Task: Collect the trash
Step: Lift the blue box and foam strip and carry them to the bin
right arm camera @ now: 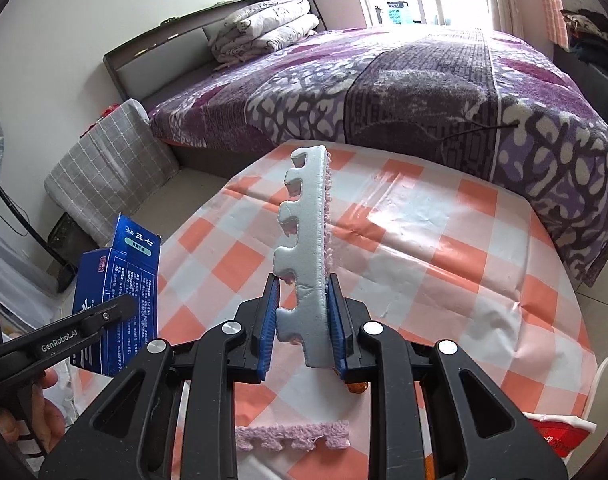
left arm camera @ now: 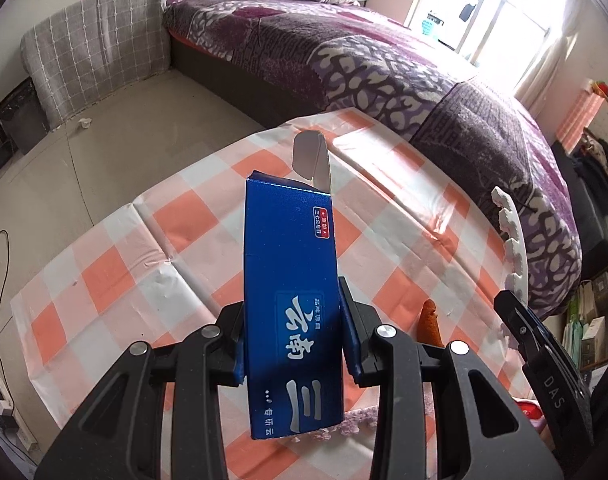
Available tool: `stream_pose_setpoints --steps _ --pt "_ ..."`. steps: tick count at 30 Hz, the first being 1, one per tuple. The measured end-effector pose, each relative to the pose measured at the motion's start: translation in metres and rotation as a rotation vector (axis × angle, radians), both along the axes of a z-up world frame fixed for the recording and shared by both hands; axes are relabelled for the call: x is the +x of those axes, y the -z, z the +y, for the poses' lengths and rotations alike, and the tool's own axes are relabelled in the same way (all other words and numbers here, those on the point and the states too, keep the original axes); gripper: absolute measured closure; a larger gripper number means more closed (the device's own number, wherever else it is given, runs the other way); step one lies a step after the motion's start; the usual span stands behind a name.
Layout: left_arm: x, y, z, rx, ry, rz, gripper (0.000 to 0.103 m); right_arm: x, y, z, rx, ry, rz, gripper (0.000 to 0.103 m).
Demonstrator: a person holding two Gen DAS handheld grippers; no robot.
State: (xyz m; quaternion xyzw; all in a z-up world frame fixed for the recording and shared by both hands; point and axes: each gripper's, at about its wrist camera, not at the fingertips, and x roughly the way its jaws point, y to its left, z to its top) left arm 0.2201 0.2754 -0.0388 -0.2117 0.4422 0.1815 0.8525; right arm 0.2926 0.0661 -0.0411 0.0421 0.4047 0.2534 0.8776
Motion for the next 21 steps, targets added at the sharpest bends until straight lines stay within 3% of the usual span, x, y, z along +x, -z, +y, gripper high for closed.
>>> stream_pose_setpoints --steps 7,21 --pt "-0.003 -0.007 -0.008 0.043 -0.018 -0.026 0.067 -0.013 -0.010 -0.010 -0.029 0.037 -0.039 0.080" --pt "0.000 -0.019 -0.051 0.067 0.060 -0.051 0.067 -0.026 -0.024 -0.045 -0.053 0.091 -0.057 0.080"
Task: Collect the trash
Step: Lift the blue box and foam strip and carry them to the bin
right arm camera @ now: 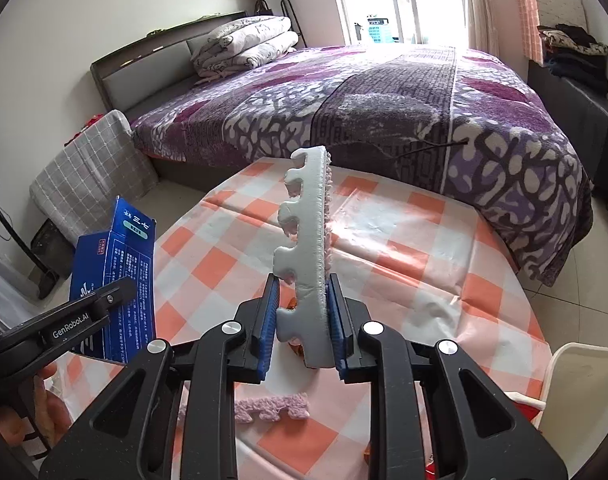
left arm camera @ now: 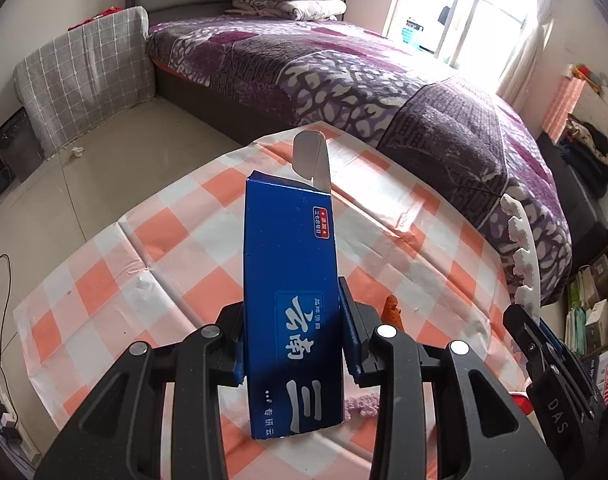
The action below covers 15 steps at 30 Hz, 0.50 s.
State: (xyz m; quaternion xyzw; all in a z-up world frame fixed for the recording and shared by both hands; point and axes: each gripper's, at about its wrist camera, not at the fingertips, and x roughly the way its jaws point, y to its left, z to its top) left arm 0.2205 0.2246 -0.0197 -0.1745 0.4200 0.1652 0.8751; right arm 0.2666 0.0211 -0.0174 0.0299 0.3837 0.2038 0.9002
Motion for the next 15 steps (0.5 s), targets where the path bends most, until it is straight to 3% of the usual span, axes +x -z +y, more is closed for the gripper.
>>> stream_pose_setpoints --steps 15 --pt "0.008 -0.015 -0.071 -0.016 0.109 -0.040 0.067 -0.008 -0.017 -0.082 0.013 0.134 -0.003 0.080"
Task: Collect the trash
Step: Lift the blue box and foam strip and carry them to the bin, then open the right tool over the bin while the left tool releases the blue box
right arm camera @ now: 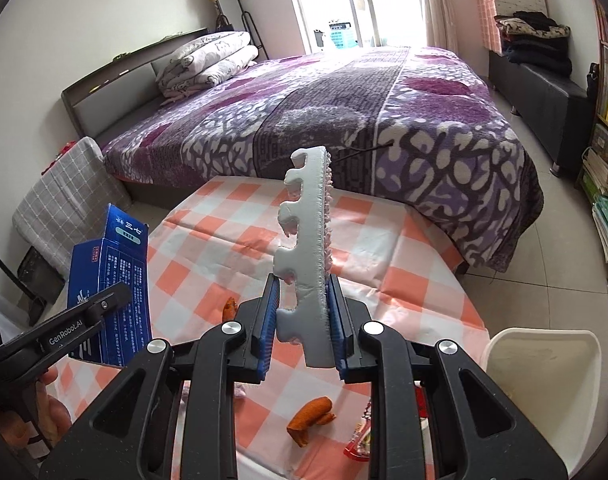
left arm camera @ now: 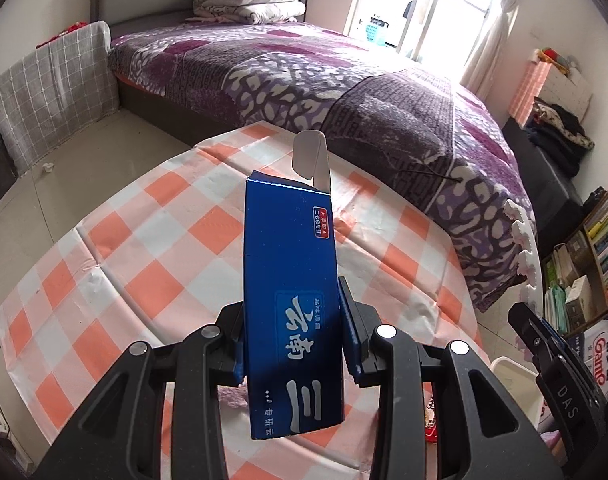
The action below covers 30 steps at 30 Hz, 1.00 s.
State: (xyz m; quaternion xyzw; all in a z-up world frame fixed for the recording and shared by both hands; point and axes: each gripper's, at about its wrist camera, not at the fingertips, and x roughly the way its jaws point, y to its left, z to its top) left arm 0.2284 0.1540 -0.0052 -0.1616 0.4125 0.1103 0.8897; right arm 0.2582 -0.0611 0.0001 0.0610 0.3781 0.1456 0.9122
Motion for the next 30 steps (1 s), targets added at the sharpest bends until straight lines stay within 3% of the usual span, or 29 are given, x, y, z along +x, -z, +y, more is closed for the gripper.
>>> stream_pose_setpoints --steps 14,30 --pt "0.002 -0.013 -0.071 -0.015 0.136 -0.042 0.067 -0.012 -0.020 -0.109 0.034 0.221 0.005 0.080" --pt "-0.001 -0.025 -0.160 -0.039 0.313 -0.073 0.067 -0.039 -0.021 -0.212 -0.015 0.422 0.030 0.077"
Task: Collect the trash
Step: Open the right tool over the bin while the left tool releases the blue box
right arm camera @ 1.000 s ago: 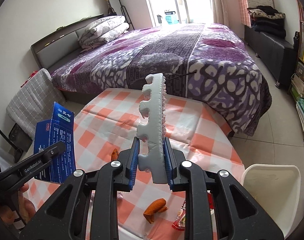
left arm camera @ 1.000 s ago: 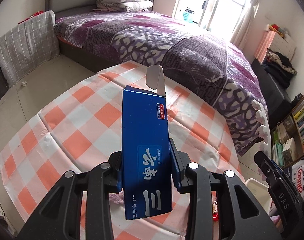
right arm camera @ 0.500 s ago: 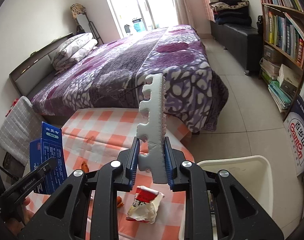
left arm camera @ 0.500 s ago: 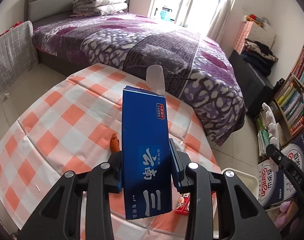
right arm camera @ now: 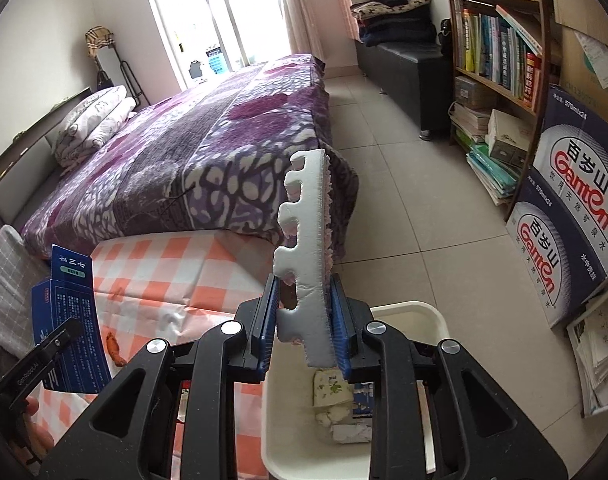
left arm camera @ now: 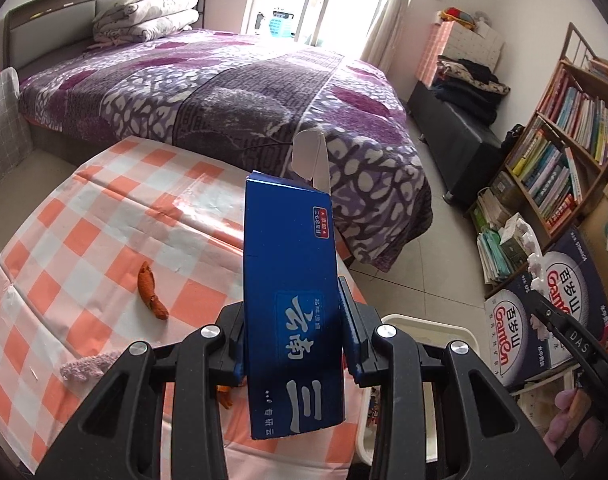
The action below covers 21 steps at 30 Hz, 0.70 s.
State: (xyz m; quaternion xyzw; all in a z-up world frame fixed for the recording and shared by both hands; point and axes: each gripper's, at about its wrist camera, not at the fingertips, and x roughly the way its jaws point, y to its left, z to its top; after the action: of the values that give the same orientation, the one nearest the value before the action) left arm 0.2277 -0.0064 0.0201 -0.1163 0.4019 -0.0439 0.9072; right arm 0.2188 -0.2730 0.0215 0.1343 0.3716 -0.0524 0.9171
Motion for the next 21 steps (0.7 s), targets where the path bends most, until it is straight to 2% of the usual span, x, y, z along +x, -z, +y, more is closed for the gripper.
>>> stream_pose_setpoints --steps 3,4,10,16,21 --pt "-0.002 0.001 -0.019 -0.016 0.038 -0.003 0.067 -0.007 -0.002 -0.016 0.005 0.031 -0.018 0.057" --pt "-0.003 0.002 -0.025 -0.024 0.050 -0.002 0.067 -0.010 -0.002 -0.023 0.000 0.048 -0.023 0.055" --pt "-0.009 0.018 -0.067 -0.026 0.143 0.029 0.067 -0.019 -0.001 -0.055 0.030 0.126 -0.024 0.046" --pt "-0.016 0.032 -0.106 -0.001 0.233 0.049 0.067 -0.025 0.000 -0.072 0.026 0.172 -0.026 0.040" --pt "-0.018 0.038 -0.128 -0.011 0.295 0.063 0.067 -0.028 0.001 -0.080 0.024 0.193 -0.026 0.036"
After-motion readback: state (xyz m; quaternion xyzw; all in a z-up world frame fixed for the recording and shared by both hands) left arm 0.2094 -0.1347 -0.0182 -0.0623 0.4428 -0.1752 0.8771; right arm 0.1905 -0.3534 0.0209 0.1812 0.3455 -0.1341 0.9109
